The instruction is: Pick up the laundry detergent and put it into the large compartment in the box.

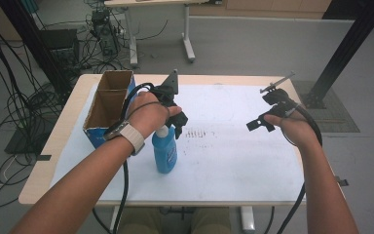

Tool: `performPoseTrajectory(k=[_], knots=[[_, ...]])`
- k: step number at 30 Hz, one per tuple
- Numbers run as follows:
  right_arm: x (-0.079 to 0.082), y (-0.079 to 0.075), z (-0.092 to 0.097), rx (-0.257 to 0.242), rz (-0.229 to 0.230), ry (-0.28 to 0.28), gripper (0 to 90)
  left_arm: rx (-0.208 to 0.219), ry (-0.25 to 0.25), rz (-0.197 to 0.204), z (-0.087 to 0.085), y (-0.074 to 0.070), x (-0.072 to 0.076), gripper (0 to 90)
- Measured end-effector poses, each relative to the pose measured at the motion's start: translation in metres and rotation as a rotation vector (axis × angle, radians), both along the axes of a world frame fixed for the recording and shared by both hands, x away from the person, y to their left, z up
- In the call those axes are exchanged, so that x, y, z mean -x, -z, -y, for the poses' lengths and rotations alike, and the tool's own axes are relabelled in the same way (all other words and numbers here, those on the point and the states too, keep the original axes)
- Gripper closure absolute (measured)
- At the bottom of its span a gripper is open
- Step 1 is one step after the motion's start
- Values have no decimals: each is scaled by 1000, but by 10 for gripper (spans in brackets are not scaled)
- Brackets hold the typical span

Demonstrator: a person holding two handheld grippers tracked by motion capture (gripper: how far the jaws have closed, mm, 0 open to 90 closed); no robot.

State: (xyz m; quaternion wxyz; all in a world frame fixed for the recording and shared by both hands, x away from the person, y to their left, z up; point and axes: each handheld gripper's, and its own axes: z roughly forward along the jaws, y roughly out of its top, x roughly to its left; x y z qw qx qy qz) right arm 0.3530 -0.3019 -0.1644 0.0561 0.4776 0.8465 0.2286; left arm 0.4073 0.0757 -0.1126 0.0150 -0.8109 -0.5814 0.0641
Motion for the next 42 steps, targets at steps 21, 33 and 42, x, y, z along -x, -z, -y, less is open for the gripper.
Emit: performPoseTrajectory(k=[21,33,42], knots=[[3,-2,2,4,6,3,115,-1,4,6,1,-1,2,80],[3,-3,2,6,7,4,116,0,8,8,0,-1,2,80],[4,-3,4,4,8,5,115,0,8,8,1,0,2,80]])
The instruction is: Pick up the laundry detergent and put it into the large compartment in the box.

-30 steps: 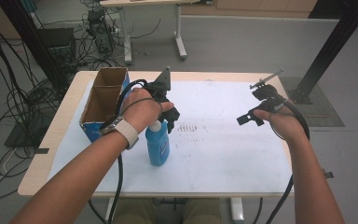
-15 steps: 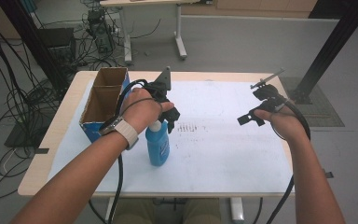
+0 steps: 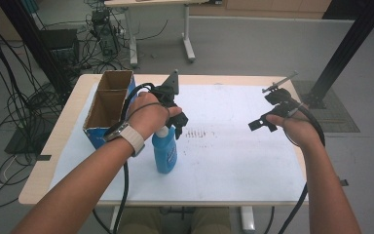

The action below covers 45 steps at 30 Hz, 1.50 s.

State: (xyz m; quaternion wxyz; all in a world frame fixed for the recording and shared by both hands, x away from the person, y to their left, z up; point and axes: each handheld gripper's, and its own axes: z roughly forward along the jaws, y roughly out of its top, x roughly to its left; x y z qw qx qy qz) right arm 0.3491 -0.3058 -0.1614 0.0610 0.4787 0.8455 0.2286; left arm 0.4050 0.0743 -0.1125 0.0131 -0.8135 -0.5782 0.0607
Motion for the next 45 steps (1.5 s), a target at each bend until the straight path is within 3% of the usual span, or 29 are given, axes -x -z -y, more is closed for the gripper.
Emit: performPoseTrajectory(k=[33,45], knots=[[0,0,0,-2,-2,4,115,2,9,0,0,2,-1,80],[0,2,1,-7,-4,3,115,4,16,2,-1,9,-2,80]])
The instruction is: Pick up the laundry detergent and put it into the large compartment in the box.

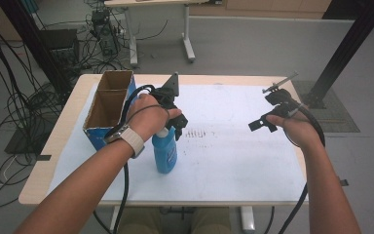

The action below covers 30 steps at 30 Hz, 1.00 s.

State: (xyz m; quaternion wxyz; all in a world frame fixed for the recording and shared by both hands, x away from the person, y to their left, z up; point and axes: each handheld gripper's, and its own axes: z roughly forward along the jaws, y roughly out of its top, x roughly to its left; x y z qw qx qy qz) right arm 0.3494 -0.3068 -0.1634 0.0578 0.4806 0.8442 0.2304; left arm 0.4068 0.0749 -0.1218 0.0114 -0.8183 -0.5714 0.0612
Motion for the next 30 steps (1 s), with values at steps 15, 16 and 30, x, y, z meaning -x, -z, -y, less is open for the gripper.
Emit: performPoseTrajectory(k=[15,16,30], knots=[[-1,9,4,-8,-17,8,115,-7,27,1,0,19,-2,79],[-1,9,4,-8,-19,7,115,-9,30,1,0,21,-2,79],[-2,13,3,-11,-29,4,115,-6,35,9,-1,35,1,110]])
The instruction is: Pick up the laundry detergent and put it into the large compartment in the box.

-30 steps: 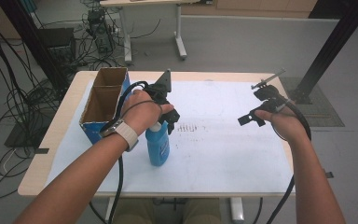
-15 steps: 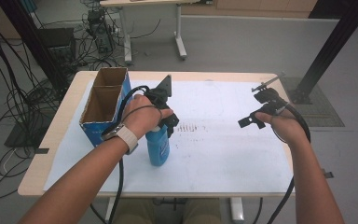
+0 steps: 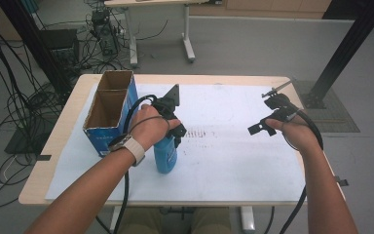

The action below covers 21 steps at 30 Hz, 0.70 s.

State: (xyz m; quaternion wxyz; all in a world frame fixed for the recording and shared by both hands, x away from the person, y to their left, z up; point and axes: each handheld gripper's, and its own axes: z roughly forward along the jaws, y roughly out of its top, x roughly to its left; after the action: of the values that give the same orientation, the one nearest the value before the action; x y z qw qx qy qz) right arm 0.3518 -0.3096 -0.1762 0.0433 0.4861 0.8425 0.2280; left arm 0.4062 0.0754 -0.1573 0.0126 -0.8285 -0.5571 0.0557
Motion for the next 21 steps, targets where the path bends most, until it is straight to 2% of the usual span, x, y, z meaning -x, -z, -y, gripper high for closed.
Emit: performPoseTrajectory(k=[10,18,21], knots=[[-1,2,0,-6,-3,-3,116,15,15,10,-1,3,2,175],[-1,3,1,-10,-2,-4,116,22,32,28,0,4,4,331],[-1,4,1,-8,-3,-4,116,15,30,28,2,4,4,362]])
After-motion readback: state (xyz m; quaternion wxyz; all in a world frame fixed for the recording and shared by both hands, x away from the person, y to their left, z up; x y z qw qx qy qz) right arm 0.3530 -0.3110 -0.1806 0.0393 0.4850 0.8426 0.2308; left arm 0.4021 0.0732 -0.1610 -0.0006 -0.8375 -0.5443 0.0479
